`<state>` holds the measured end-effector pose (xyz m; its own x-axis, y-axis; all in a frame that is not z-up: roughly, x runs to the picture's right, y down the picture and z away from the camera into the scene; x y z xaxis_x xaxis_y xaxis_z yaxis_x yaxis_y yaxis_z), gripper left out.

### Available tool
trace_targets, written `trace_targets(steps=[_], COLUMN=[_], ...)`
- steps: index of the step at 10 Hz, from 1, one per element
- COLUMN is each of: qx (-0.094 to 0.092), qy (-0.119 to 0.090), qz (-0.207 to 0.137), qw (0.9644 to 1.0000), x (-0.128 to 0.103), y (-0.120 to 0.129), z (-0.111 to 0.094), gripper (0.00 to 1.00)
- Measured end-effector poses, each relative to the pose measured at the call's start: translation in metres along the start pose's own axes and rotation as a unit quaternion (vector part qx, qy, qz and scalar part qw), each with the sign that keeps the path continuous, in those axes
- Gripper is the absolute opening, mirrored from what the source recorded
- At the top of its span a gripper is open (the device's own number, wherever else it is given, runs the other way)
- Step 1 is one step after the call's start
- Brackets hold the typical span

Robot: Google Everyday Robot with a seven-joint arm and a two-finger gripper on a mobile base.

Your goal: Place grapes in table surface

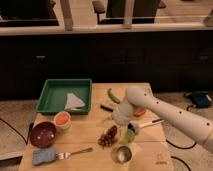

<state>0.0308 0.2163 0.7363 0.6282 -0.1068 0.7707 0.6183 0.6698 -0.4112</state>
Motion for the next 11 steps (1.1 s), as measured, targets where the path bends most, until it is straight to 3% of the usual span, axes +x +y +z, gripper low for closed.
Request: trace_targets(steps=[11], qx=[0.005], qy=[-0.007], qz=[-0.025], qw=[0.9996], x=[-0.01], y=[-0.003], z=[-0.011], gripper=[0.8])
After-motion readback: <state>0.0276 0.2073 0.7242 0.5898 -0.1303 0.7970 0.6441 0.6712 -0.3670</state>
